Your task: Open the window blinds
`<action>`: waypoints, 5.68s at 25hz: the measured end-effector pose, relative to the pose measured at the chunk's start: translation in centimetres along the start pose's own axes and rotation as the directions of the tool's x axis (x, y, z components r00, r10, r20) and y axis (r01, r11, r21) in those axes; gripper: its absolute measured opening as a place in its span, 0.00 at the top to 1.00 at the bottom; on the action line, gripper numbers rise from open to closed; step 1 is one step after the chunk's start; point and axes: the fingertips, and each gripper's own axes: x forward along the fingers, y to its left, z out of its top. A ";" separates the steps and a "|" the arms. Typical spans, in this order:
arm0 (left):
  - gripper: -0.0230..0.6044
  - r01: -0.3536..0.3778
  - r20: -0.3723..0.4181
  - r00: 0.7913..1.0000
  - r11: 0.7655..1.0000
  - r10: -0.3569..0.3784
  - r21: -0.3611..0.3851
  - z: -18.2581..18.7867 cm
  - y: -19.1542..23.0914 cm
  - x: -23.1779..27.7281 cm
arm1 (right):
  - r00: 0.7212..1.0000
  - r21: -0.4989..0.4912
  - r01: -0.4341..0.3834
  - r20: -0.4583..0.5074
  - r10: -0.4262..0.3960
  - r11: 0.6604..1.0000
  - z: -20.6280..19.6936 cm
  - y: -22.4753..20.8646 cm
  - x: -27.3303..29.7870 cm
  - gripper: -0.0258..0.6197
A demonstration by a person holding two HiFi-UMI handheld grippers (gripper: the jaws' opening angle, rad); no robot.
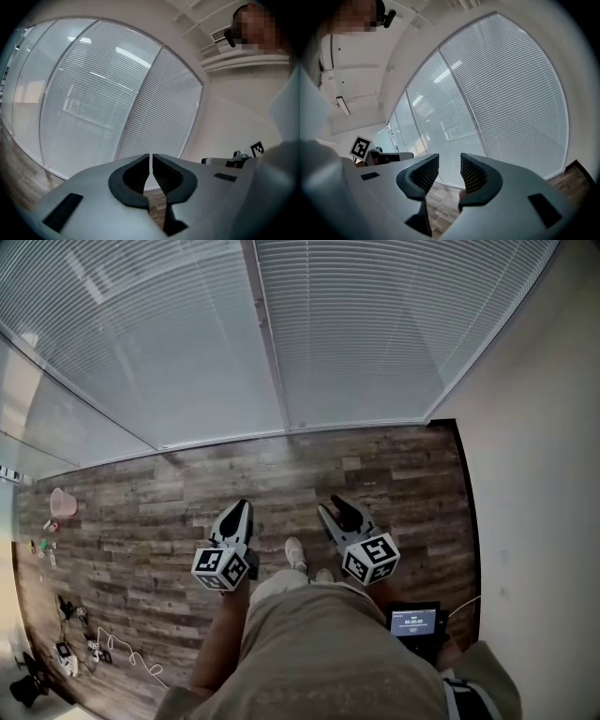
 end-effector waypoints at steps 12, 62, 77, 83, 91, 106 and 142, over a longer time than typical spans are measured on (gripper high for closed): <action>0.91 0.033 -0.010 0.999 0.998 -0.033 -0.045 3.3 8.8 6.0 | 0.999 -0.041 0.033 -0.015 -0.034 0.999 2.6 -1.1 10.3 0.76; 0.91 -0.082 0.030 0.996 0.994 0.084 -0.071 3.8 3.9 16.7 | 0.951 -0.012 -0.257 -0.183 0.251 0.966 4.0 -4.2 11.9 0.76; 0.91 -0.124 -0.022 0.992 0.989 0.122 -0.084 0.4 1.9 16.2 | 0.981 0.001 -0.151 -0.120 0.150 0.989 5.0 -11.5 9.9 0.76; 0.91 -0.101 -0.026 0.995 0.991 0.100 -0.085 1.0 1.2 17.4 | 0.979 0.065 -0.127 -0.154 0.136 0.990 3.7 -12.5 10.7 0.76; 0.91 -0.089 -0.058 0.995 0.990 0.083 -0.113 1.5 4.6 20.2 | 0.976 0.082 -0.094 -0.191 0.108 0.992 3.2 -13.4 15.8 0.76; 0.91 0.031 -0.062 0.997 0.992 -0.039 -0.121 8.4 14.5 30.1 | 0.987 0.024 0.003 -0.159 0.001 1.000 8.7 -16.1 29.2 0.76; 0.90 0.006 -0.047 0.999 0.996 -0.010 -0.090 15.5 21.5 47.2 | 0.998 -0.026 -0.008 -0.060 0.006 1.000 18.0 -28.1 44.2 0.76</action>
